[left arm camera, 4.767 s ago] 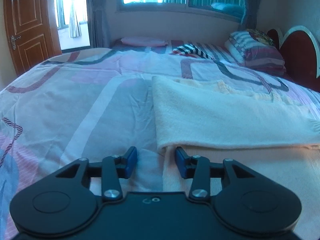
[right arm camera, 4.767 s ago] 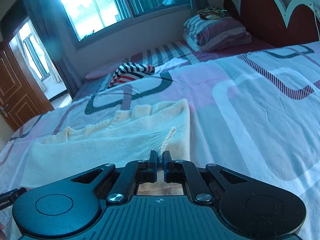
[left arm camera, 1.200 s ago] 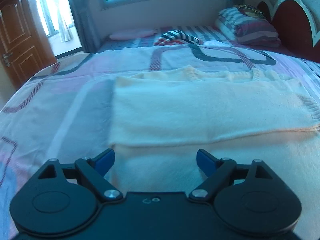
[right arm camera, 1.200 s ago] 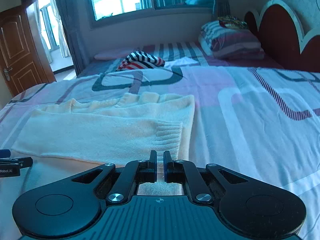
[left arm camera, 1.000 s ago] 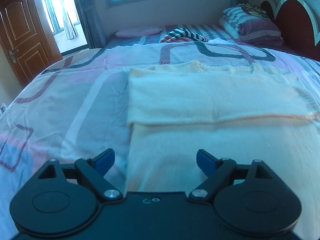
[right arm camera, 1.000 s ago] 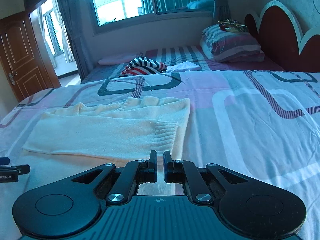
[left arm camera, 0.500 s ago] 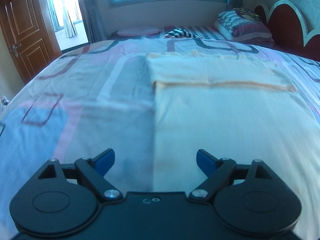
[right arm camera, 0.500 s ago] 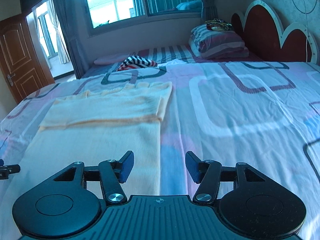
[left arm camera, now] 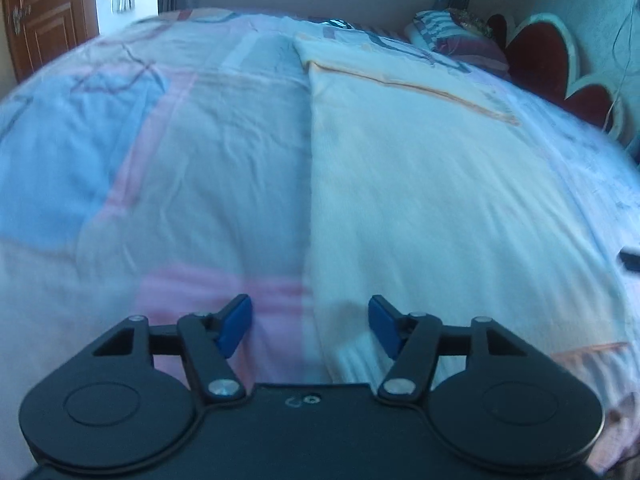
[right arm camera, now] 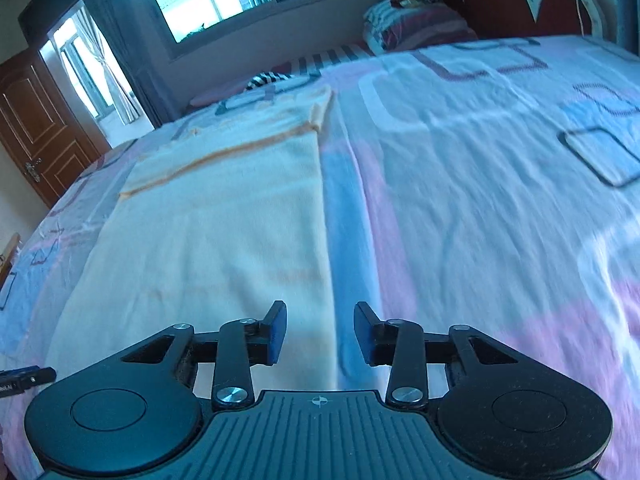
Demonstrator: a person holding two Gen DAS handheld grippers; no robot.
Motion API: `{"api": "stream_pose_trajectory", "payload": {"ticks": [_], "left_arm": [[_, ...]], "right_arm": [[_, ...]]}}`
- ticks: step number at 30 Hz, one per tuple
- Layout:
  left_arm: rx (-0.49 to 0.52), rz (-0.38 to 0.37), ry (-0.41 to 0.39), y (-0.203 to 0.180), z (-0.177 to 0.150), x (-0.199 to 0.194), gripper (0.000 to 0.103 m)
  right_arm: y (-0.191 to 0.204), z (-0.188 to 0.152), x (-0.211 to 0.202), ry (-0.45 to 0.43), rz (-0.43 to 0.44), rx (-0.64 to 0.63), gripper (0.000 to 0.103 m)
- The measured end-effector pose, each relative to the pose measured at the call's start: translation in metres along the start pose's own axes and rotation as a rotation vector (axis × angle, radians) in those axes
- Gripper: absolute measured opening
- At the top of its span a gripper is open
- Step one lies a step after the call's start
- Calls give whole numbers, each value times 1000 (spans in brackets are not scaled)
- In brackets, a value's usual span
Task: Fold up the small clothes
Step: 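Grasp the hem end of the sweater strip with both grippers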
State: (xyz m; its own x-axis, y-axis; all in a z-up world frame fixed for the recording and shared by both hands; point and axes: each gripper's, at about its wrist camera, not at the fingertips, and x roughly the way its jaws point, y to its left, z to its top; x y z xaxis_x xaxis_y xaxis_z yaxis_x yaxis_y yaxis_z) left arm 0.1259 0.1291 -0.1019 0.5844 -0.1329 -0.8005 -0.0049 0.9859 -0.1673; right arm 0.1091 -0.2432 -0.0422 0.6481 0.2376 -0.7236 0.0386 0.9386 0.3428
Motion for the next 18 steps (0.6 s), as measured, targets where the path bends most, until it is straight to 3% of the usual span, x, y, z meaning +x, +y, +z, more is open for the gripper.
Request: {"api": "stream_pose_trajectory", "payload": {"ticks": [8, 18], "left_arm": [[-88, -100, 0, 3, -19, -10, 57], [-177, -187, 23, 17, 1, 11, 45]], "right_arm": [[-14, -33, -9, 60, 36, 43, 38], [-27, -27, 0, 62, 102, 139, 38]]}}
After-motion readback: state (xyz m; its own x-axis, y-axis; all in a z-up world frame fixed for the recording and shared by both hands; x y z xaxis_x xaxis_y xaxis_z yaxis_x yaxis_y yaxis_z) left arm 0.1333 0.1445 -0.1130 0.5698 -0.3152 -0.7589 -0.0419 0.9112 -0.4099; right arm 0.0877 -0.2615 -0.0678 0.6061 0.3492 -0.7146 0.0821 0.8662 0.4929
